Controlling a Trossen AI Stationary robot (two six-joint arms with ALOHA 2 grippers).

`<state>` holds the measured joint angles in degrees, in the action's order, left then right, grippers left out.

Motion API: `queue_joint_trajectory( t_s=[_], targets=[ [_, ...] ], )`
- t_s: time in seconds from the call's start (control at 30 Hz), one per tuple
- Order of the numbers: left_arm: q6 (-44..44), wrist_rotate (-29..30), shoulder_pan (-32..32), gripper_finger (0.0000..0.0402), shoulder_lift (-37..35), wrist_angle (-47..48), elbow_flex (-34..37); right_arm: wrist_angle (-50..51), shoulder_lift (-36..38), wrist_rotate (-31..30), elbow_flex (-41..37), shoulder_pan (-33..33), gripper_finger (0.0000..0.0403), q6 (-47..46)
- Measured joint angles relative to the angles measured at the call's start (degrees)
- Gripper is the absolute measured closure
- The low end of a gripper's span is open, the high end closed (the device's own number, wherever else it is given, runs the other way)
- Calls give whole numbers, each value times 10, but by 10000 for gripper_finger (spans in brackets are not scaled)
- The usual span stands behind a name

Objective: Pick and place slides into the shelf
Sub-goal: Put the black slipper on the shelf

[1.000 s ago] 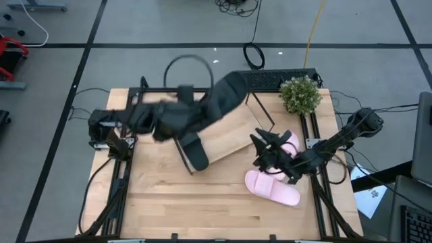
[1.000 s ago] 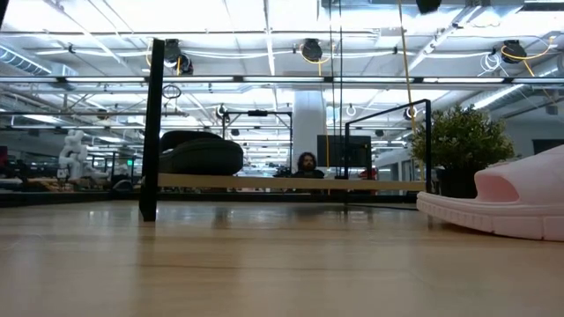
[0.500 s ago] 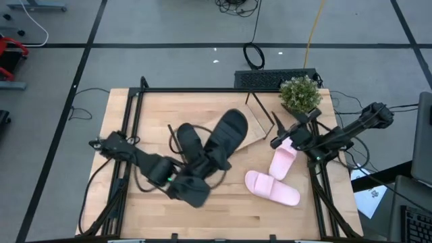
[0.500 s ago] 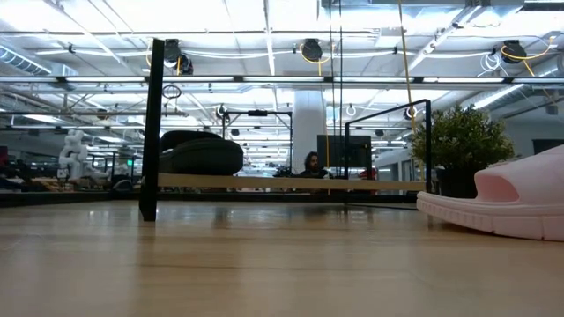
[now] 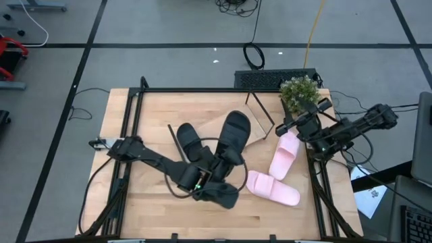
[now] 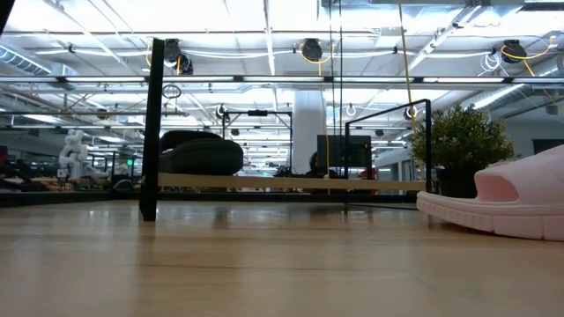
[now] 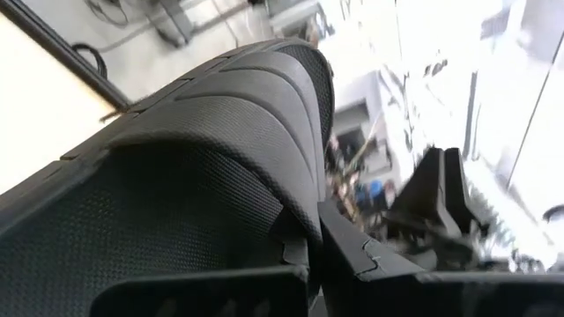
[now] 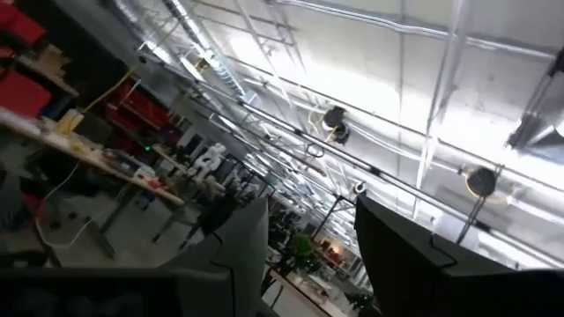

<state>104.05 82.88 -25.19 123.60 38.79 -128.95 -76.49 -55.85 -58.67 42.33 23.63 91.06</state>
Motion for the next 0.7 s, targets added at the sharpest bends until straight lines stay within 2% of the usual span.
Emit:
queue_joint_trajectory(
  t_s=[0.27, 0.7],
  targets=[
    [23, 18, 45, 401, 9, -6, 0, 15, 2, 3, 0, -37, 243, -89],
    [93, 71, 92, 401, 68, -54, 0, 66, 12, -13, 0, -49, 243, -91]
  ],
)
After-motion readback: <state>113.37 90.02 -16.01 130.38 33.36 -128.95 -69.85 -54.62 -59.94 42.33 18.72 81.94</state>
